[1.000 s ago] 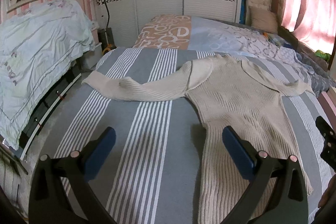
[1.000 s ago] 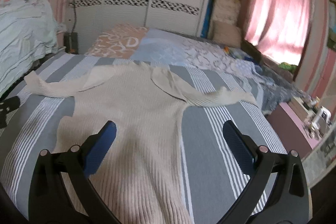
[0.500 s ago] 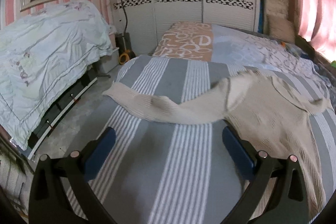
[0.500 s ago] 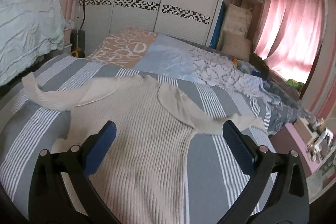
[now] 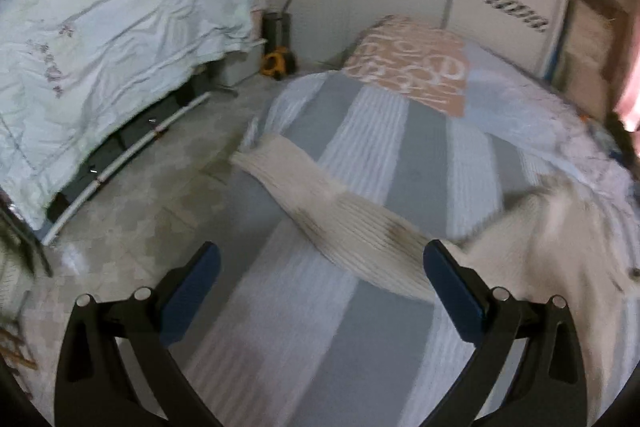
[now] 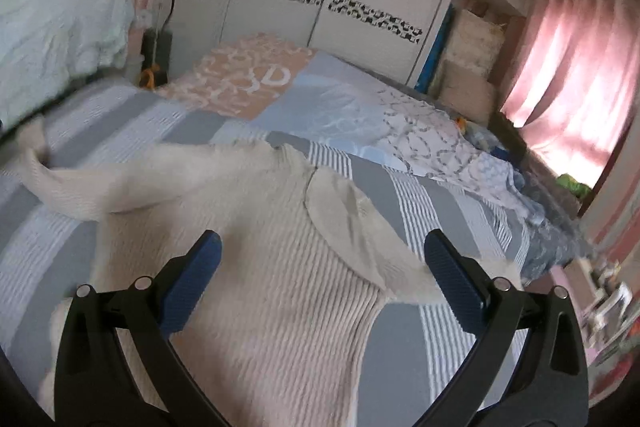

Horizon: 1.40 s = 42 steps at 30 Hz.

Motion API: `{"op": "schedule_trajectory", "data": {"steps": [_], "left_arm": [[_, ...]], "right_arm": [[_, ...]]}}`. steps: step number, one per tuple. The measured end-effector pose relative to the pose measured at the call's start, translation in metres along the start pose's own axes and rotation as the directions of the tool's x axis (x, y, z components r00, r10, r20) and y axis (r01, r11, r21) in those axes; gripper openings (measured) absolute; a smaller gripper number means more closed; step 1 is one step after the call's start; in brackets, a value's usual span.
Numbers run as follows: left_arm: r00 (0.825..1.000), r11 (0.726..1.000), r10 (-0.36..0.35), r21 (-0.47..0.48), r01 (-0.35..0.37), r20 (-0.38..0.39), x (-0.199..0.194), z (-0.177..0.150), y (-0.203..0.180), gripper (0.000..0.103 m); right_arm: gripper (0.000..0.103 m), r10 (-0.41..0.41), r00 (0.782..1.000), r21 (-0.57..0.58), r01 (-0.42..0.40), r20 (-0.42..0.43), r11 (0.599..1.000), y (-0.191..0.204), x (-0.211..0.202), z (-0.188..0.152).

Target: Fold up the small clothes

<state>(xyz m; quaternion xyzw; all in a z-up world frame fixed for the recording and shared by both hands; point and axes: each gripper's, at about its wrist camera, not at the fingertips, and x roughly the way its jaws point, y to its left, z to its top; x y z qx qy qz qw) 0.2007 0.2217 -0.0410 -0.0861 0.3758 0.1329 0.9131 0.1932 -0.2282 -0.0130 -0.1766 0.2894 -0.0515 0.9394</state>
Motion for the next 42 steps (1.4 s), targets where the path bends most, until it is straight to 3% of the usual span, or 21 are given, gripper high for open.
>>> {"op": "schedule_trajectory", "data": {"steps": [5, 8, 11, 16, 21, 23, 27, 30, 32, 33, 34, 37, 42], "left_arm": [[0.998, 1.0, -0.004, -0.023, 0.003, -0.056, 0.059, 0.018, 0.011, 0.102], [0.995, 0.999, 0.038, -0.022, -0.04, -0.088, 0.099, 0.024, 0.017, 0.102], [0.989, 0.995, 0.019, -0.093, -0.033, -0.149, 0.131, 0.025, 0.03, 0.102], [0.989, 0.991, 0.014, -0.128, -0.033, -0.145, 0.143, 0.027, 0.044, 0.102], [0.987, 0.975, -0.015, -0.22, -0.02, -0.16, 0.158, 0.035, 0.058, 0.101], [0.985, 0.968, -0.034, -0.25, -0.009, -0.167, 0.166, 0.041, 0.062, 0.086], [0.987, 0.96, -0.029, -0.279, -0.018, -0.161, 0.168, 0.049, 0.062, 0.077], [0.992, 0.965, -0.004, -0.261, -0.028, -0.124, 0.169, 0.059, 0.062, 0.064], [0.995, 0.97, 0.01, -0.241, -0.034, -0.099, 0.17, 0.066, 0.059, 0.04], [0.995, 0.973, 0.031, -0.224, -0.05, -0.09, 0.17, 0.07, 0.055, 0.034], [0.996, 0.976, 0.042, -0.211, -0.059, -0.083, 0.168, 0.072, 0.052, 0.02], [0.998, 0.979, 0.042, -0.196, -0.05, -0.049, 0.155, 0.075, 0.043, 0.01], [0.998, 0.99, -0.03, -0.133, 0.037, 0.053, 0.107, 0.08, 0.011, 0.009]], "right_arm": [[0.1, -0.001, 0.998, 0.022, 0.003, -0.059, 1.0, -0.006, 0.057, 0.008], [0.1, -0.012, 0.997, 0.047, 0.016, -0.083, 0.999, -0.014, 0.081, 0.01], [0.1, -0.024, 0.996, 0.058, 0.029, -0.087, 0.998, -0.022, 0.093, 0.012], [0.1, -0.038, 0.994, 0.065, 0.044, -0.099, 0.997, -0.032, 0.102, 0.009], [0.1, -0.037, 0.994, 0.08, 0.046, -0.106, 0.996, -0.039, 0.104, 0.006], [0.1, -0.043, 0.993, 0.073, 0.051, -0.107, 0.996, -0.04, 0.104, 0.005], [0.1, -0.044, 0.993, 0.061, 0.051, -0.109, 0.997, -0.042, 0.103, 0.003], [0.1, -0.039, 0.994, 0.063, 0.046, -0.106, 0.997, -0.045, 0.102, 0.003], [0.1, -0.038, 0.994, 0.067, 0.044, -0.102, 0.997, -0.047, 0.101, 0.003], [0.1, -0.038, 0.994, 0.068, 0.045, -0.099, 0.997, -0.048, 0.1, 0.002], [0.1, -0.04, 0.995, 0.069, 0.046, -0.097, 0.997, -0.049, 0.099, 0.002], [0.1, -0.044, 0.995, 0.075, 0.051, -0.092, 0.996, -0.054, 0.099, 0.0], [0.1, -0.037, 0.996, 0.101, 0.045, -0.086, 0.994, -0.07, 0.099, -0.003]]}}
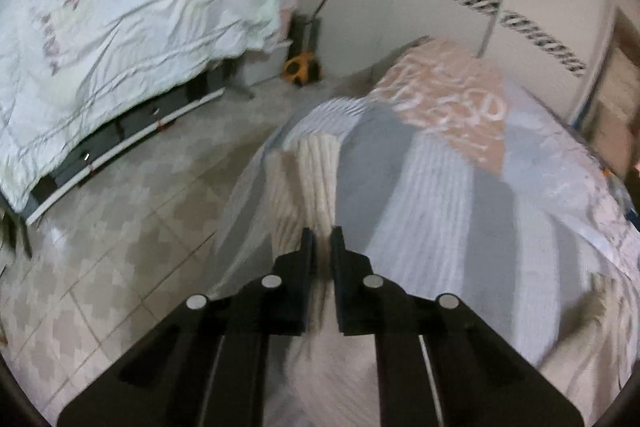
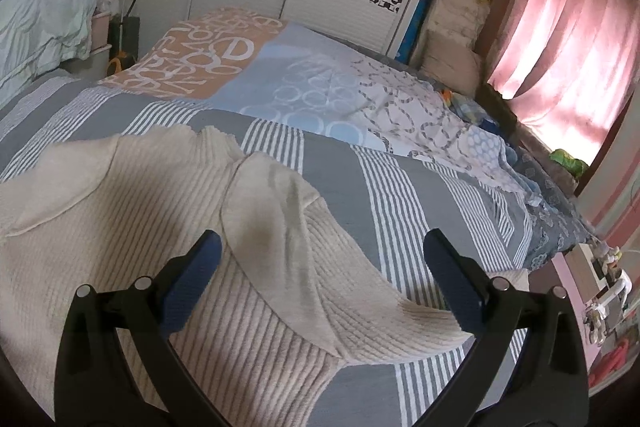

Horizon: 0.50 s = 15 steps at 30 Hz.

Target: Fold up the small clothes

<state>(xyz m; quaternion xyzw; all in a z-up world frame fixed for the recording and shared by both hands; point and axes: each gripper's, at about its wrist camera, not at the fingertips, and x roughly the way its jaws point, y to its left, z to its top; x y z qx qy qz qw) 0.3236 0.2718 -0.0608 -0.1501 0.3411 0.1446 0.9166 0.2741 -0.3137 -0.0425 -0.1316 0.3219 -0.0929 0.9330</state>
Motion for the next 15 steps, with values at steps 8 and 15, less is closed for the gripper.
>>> {"op": "schedule_trajectory", "data": {"steps": [8, 15], "left_arm": [[0.965, 0.943, -0.261, 0.216, 0.252, 0.016, -0.081, -0.028, -0.137, 0.009], [0.888, 0.814, -0.435, 0.357, 0.459, -0.15, -0.093, -0.097, -0.279, 0.009]], "right_arm": [[0.1, 0.015, 1.0, 0.088, -0.013, -0.019, 0.996, -0.039, 0.011, -0.009], [0.1, -0.052, 0.998, 0.078, 0.056, -0.045, 0.995, -0.066, 0.014, -0.021]]}}
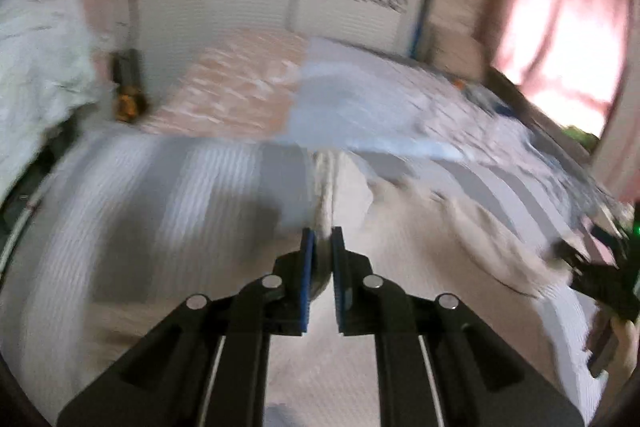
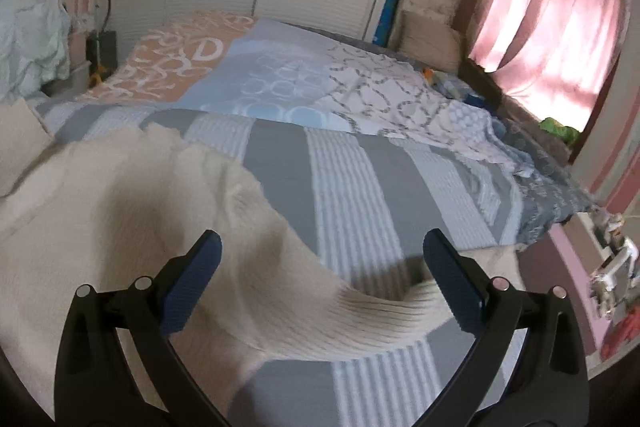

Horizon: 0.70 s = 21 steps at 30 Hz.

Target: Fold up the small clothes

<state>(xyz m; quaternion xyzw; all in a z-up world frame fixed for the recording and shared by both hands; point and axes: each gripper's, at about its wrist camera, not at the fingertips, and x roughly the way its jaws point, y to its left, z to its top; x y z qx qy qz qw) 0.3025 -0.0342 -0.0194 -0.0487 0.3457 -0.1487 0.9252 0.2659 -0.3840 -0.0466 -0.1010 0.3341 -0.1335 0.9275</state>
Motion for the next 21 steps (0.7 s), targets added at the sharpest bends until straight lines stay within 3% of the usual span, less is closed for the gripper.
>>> {"op": "schedule_trajectory", "data": {"steps": [6, 9, 11, 12, 14, 16, 18, 21], "left_arm": [[0.978, 0.977, -0.135, 0.144, 0.158, -0.157, 0.051, -0.034, -0.101, 0.009], [0.963, 0.968, -0.125, 0.182, 0.171, -0.237, 0.069, -0.053, -0.117, 0.009], [0.944, 0.967, -0.119, 0.18, 0.18, -0.308, 0.08, -0.061, -0.115, 0.014], [0.944, 0.966, -0.12, 0.181, 0.182, -0.308, 0.078, -0.061, -0.116, 0.02], [0.951, 0.964, -0.136, 0.183, 0.191, -0.278, 0.061, -0.06, -0.112, 0.062], [0.962, 0.963, -0.144, 0.191, 0.19, -0.232, 0.039, -0.058, -0.108, 0.072], [0.975, 0.961, -0.137, 0.216, 0.175, -0.177, 0.007, -0.055, -0.098, 0.074], [0.988, 0.967, -0.086, 0.229, 0.113, -0.125, -0.026, -0.053, -0.071, 0.083]], "right_arm": [[0.1, -0.012, 0.999, 0.048, 0.015, -0.053, 0.999, -0.025, 0.006, -0.018], [0.1, -0.024, 0.997, 0.05, 0.027, -0.074, 0.998, -0.027, 0.006, -0.024], [0.1, -0.007, 0.997, 0.056, 0.012, -0.083, 0.998, -0.026, 0.006, -0.026], [0.1, 0.005, 0.996, 0.061, 0.001, -0.086, 0.998, -0.025, 0.006, -0.025], [0.1, 0.033, 0.996, 0.066, -0.027, -0.084, 0.997, -0.019, 0.002, -0.023], [0.1, 0.047, 0.996, 0.053, -0.043, -0.075, 0.998, -0.01, -0.002, -0.019], [0.1, 0.072, 0.995, 0.026, -0.07, -0.063, 0.997, 0.004, -0.008, -0.013], [0.1, 0.134, 0.989, -0.002, -0.135, -0.068, 0.991, 0.028, -0.012, -0.006]]}}
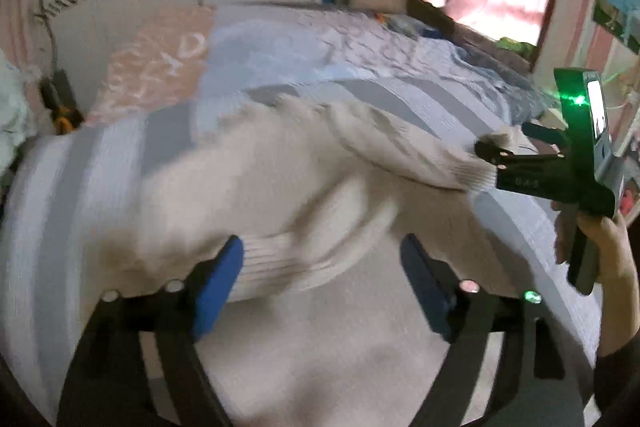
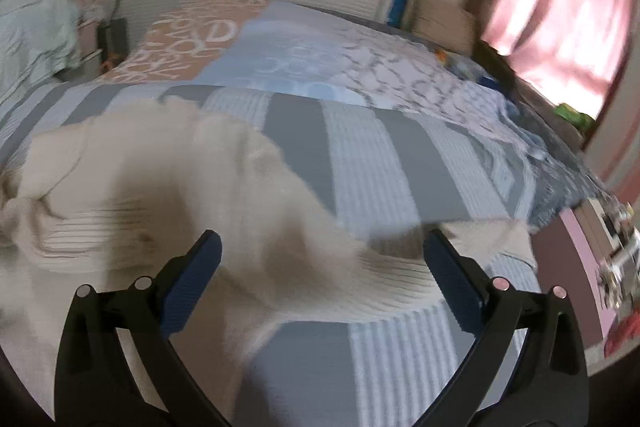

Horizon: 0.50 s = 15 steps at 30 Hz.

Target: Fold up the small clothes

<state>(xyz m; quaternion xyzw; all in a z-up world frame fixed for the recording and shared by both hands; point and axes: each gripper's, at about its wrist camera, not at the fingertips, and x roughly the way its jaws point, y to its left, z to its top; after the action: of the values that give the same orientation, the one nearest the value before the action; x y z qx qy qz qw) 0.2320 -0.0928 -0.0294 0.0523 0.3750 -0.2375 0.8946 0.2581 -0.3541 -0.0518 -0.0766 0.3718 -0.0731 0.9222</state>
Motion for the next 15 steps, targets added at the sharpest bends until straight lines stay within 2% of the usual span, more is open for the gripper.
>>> {"op": "schedule_trajectory", "data": {"steps": [2, 6, 10, 14, 15], "left_arm": [[0.998, 0.998, 0.062, -0.019, -0.061, 0.021, -0.016, -0.002, 0.026, 0.083], [0.985, 0.984, 0.17, -0.05, -0.169, 0.011, -0.036, -0.011, 0.092, 0.084], [0.991, 0.991, 0.132, 0.018, -0.131, -0.036, -0.03, -0.024, 0.126, 0.084], [0.995, 0.998, 0.048, 0.042, -0.044, -0.091, -0.007, -0.032, 0.128, 0.084], [0.995, 0.998, 0.023, 0.061, -0.017, -0.1, -0.001, -0.035, 0.122, 0.083]], "right_arm": [[0.1, 0.067, 0.998, -0.011, -0.067, -0.016, 0.998, 0.019, 0.004, 0.005], [0.087, 0.142, 0.987, -0.055, -0.147, -0.073, 0.988, 0.057, 0.02, 0.013], [0.075, 0.179, 0.973, -0.079, -0.192, -0.142, 0.978, 0.08, 0.038, 0.013], [0.067, 0.188, 0.963, -0.107, -0.212, -0.194, 0.971, 0.092, 0.047, 0.01], [0.061, 0.188, 0.96, -0.115, -0.215, -0.207, 0.97, 0.094, 0.049, 0.009]]}}
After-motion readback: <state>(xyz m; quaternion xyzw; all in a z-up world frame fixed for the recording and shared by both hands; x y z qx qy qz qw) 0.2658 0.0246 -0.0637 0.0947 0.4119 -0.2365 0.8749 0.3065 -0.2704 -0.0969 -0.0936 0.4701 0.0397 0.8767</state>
